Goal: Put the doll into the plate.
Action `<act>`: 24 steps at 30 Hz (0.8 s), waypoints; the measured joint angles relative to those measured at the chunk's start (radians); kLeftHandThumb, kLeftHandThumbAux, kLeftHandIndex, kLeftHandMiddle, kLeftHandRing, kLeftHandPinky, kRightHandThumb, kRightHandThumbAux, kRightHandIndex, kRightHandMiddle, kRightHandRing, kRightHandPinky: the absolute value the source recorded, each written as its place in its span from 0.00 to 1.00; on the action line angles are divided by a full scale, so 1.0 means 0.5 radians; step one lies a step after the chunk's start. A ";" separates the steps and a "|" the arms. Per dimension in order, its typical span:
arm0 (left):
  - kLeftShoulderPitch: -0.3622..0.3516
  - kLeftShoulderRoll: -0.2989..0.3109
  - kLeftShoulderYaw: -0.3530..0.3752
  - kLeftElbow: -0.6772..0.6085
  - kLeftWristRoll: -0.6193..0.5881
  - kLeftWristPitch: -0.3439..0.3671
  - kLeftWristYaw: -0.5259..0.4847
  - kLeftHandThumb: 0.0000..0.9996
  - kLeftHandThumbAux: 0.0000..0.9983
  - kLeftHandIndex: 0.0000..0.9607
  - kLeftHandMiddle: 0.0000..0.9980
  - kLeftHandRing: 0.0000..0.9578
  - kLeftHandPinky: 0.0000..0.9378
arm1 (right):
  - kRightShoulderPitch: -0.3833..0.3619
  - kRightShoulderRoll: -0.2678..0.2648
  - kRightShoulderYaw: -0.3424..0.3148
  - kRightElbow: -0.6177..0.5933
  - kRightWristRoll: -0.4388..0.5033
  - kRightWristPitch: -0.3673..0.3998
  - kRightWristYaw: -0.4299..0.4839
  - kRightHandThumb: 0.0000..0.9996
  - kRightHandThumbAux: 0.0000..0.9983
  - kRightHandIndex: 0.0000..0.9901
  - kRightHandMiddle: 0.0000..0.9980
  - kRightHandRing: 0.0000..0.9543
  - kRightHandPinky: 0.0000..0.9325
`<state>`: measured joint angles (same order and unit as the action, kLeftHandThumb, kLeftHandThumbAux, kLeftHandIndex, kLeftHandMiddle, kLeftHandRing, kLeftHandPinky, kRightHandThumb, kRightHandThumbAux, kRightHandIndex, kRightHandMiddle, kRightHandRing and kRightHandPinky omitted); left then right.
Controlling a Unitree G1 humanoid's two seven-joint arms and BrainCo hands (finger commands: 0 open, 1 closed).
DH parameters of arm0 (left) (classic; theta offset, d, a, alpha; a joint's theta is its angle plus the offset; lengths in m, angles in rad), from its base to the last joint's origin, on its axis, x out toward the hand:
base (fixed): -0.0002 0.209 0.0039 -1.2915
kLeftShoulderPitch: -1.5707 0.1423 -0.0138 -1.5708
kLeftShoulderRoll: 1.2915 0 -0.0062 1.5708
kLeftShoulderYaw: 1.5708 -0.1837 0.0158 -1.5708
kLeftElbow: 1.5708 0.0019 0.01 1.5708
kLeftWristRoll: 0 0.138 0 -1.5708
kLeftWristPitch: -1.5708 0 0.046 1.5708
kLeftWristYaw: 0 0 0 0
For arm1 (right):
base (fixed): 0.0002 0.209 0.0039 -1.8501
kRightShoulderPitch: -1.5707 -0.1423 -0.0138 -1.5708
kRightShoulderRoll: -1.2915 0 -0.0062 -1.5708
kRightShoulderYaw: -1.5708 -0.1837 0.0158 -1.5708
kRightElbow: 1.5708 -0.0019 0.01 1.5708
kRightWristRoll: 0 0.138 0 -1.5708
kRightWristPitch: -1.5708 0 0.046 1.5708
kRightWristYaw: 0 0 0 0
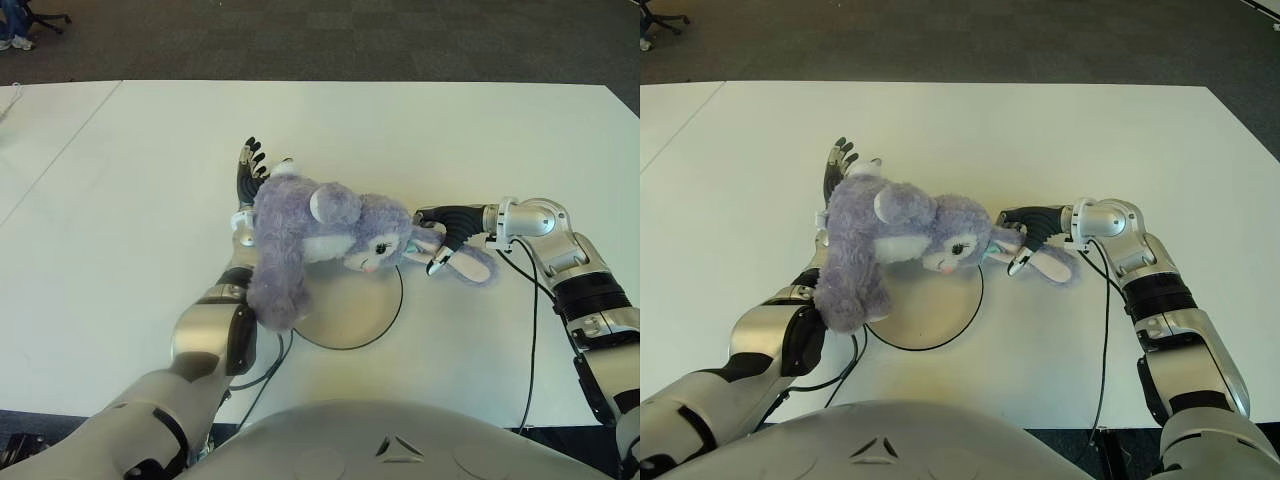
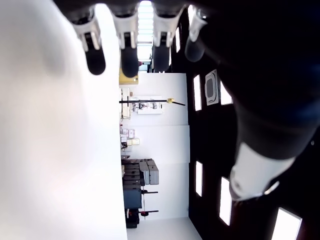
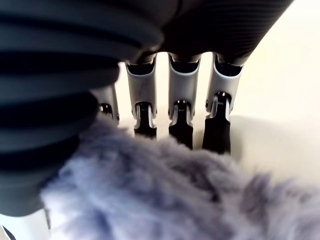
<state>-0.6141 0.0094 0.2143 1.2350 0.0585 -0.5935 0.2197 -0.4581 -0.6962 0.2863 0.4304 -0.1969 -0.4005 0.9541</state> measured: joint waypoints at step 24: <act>0.000 0.000 -0.004 0.000 0.002 0.000 0.000 0.02 0.76 0.05 0.12 0.14 0.18 | -0.229 0.024 0.041 0.345 -0.131 0.005 -0.109 0.63 0.75 0.40 0.38 0.43 0.38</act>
<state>-0.6143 0.0092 0.2124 1.2350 0.0596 -0.5934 0.2197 -0.5726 -0.6839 0.3065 0.6031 -0.2626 -0.3982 0.8998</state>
